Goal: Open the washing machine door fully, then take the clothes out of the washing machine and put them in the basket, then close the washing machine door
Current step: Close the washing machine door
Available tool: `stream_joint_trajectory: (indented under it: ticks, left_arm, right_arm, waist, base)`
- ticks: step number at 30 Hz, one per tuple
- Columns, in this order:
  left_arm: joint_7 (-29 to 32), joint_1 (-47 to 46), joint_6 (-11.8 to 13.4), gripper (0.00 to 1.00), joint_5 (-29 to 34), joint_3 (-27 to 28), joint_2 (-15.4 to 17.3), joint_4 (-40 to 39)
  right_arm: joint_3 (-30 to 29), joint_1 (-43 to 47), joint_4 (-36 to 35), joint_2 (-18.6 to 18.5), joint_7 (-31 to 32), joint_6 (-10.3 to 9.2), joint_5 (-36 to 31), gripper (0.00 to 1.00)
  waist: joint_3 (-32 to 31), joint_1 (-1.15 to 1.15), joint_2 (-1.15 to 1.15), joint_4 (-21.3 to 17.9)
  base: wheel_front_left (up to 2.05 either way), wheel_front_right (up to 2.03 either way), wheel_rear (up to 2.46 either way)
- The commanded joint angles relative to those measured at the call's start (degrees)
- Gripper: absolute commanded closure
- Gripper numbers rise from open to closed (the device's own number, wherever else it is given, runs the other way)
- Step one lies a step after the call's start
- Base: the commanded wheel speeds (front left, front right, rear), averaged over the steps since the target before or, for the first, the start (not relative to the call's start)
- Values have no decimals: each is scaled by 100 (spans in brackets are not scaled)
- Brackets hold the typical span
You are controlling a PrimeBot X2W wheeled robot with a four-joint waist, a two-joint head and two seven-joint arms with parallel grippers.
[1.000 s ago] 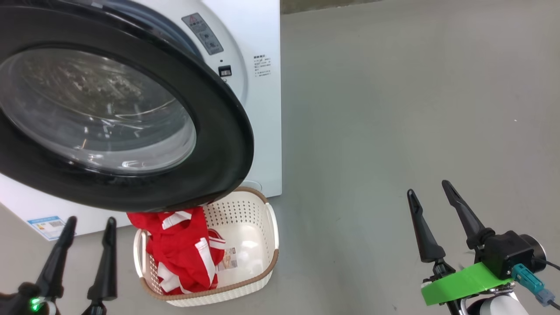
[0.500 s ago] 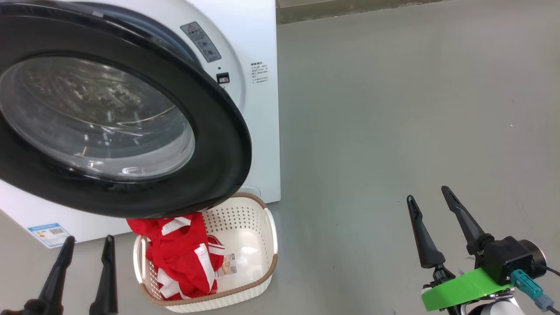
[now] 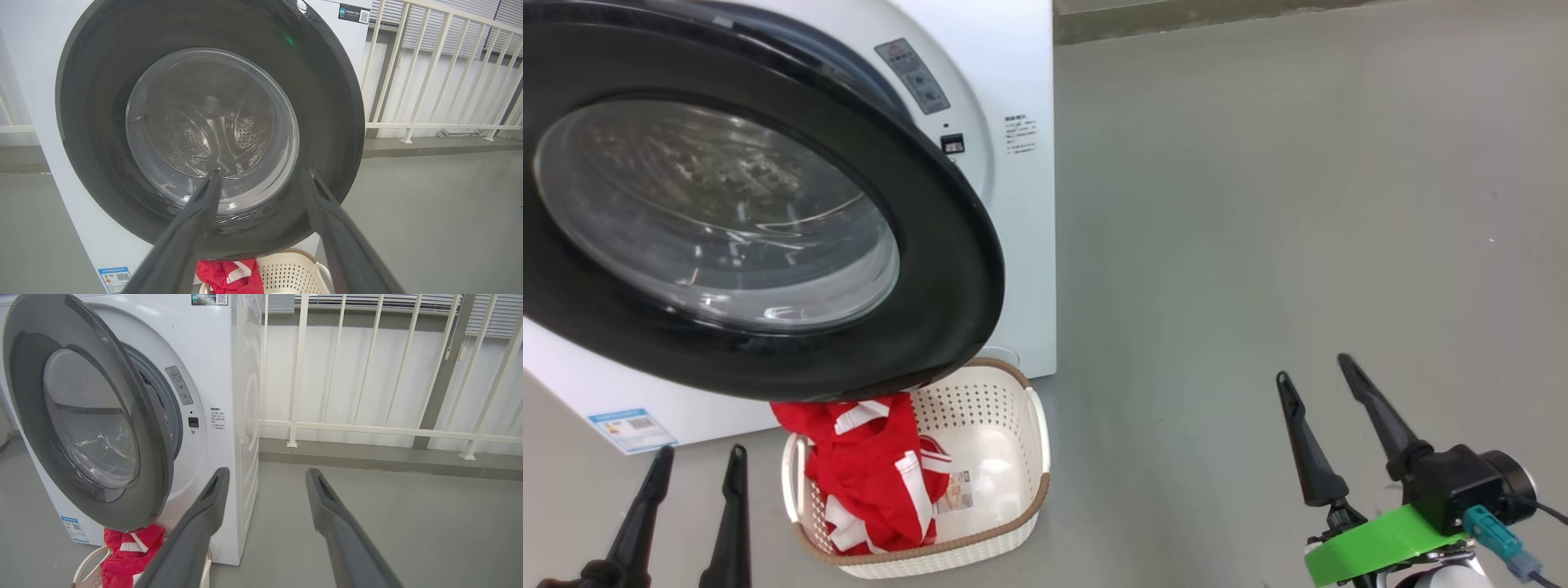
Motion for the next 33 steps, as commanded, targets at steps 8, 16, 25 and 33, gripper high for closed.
stream_joint_trajectory:
  ticks: [8,16,25,33]
  left_arm:
    - [-69,-110,-32,0,44,66,149,-339]
    - [-69,-197,-32,0,-24,-99,184,-476]
    - [-69,-277,-33,0,-96,-262,218,-447]
    - [-69,-372,-33,0,-176,-400,263,-422]
  right_arm:
    - [369,-424,136,-22,-37,36,-34,100]
    - [930,-1160,702,-22,-37,36,85,100]
    - [1646,-2046,1659,-22,44,36,276,100]
    - [2024,-2866,2227,-22,104,36,345,100]
  waist:
    - [82,0,0,271]
    - [217,0,0,640]
    - [331,0,0,1107]
    - [503,0,0,1535]
  base:
    - [0,0,0]
    - [0,0,0]
    - [0,0,0]
    - [0,0,0]
